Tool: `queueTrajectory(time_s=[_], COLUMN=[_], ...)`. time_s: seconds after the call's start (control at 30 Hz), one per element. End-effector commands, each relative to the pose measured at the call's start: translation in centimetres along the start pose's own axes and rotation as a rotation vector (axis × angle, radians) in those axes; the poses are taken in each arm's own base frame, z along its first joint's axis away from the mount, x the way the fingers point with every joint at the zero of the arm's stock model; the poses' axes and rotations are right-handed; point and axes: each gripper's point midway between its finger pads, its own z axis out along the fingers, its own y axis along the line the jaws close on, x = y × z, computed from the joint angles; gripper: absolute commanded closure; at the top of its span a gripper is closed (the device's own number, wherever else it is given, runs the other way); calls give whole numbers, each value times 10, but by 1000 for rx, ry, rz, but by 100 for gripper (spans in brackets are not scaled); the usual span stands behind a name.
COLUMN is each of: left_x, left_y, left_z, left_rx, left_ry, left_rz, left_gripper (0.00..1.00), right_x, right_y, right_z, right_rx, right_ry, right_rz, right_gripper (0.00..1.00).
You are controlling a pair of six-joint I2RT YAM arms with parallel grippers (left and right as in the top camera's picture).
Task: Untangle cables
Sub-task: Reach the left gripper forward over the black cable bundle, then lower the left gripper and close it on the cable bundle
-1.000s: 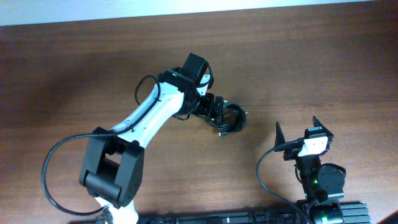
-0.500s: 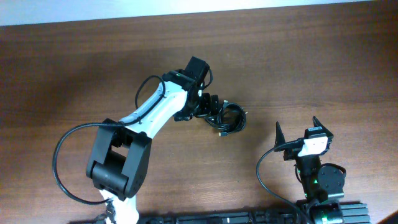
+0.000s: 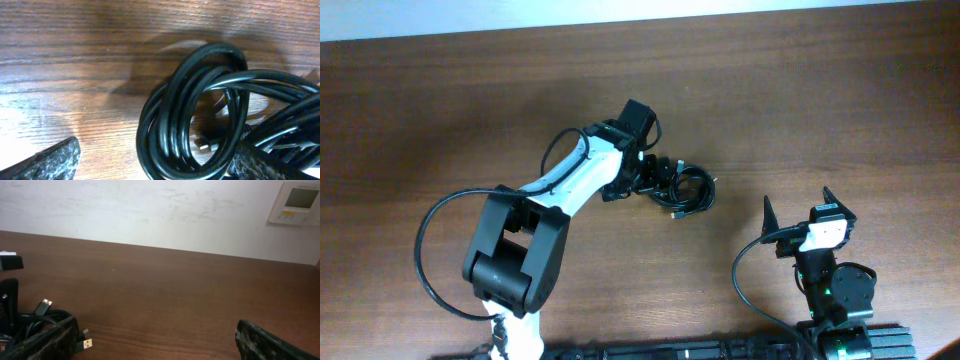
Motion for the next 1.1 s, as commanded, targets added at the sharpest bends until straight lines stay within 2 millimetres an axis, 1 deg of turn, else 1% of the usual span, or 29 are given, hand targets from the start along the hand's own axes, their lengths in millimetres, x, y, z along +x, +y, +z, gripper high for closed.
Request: queueTrajectory(time_s=[0.0,0.07,0.23,0.33,0.53,0.57,0.63,0.7,0.83,0.9,0.97,1.0,1.07], left_x=[3,2,-9,-8,-14,-13,-9,-4,9,10,10,11,11], left_y=[12,11,14,9,30,31,32,30,18,16,18,16,16], left_z=[16,16,14,14,10,10,10,11,14,16,17,17,17], left_rx=[-43,-42,-38,7,-6,-10,-18,-22,-29,-64,-111,-108,-108], left_ry=[9,3,-35,-13,-1,6,20,32,53,36,12,12,12], left_rz=[-35,-45,-52,-20,-76,-78,-69,-20,51,73,96,100,101], left_gripper=[2,0,1,1,1,0,4,6,7,7,5,5,7], right_x=[3,3,3,3,3,3,3,3,3,3,3,3,3], right_y=[-3,-3,-3,-3,-3,-3,-3,-3,-3,-3,-3,-3,-3], right_z=[0,0,0,0,0,0,0,0,0,0,0,0,0], right_rx=[17,17,17,17,17,17,17,17,17,17,17,17,17], right_ry=[6,6,6,6,6,6,5,5,6,6,6,6,6], right_rz=[7,7,7,7,7,7,7,7,7,7,7,7,7], right_gripper=[1,1,1,2,1,1,1,1,1,1,1,1,1])
